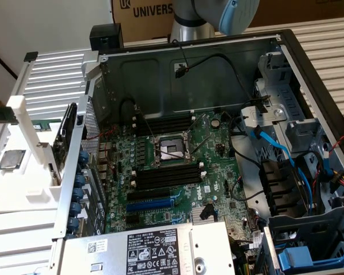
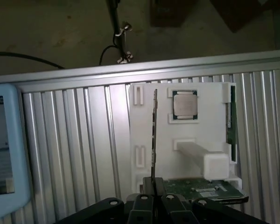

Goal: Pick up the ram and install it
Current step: 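Pick up the ram and move it above insertion slot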

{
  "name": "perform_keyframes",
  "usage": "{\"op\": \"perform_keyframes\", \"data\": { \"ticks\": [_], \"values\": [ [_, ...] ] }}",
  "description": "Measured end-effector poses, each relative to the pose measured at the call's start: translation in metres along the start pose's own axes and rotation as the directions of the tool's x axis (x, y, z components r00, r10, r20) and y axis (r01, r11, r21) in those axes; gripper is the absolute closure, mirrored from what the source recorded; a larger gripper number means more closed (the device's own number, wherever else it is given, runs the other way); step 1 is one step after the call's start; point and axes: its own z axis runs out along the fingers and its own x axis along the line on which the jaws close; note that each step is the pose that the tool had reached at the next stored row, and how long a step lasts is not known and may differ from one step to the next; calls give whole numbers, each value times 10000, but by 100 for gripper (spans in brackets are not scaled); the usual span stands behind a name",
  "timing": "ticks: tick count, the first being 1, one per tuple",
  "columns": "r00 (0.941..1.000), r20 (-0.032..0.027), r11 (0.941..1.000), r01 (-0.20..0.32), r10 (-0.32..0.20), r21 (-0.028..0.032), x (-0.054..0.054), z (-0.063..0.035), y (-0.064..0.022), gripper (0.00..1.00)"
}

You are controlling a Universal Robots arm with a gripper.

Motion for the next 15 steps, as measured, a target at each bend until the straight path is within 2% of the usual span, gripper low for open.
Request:
{"op": "perform_keyframes", "data": {
  "ticks": [5, 7, 8, 10, 11, 12, 15],
  "values": [
    [10000, 4, 10000, 1, -1, 51, -27, -65, -147, 87],
    [10000, -3, 10000, -8, 8, 75, -100, -62, -166, 87],
    [10000, -50, 10000, -8, 8, 79, -140, -73, -261, 87],
    [10000, -48, 10000, -7, 8, 80, -152, -97, -355, 87],
    [10000, -44, 10000, -7, 7, 79, -155, -109, -380, 87],
    [10000, -1, 10000, -8, 8, 81, -172, -179, -504, 87],
    [10000, 20, 10000, -8, 8, 84, -186, -219, -605, 87]
  ]
}}
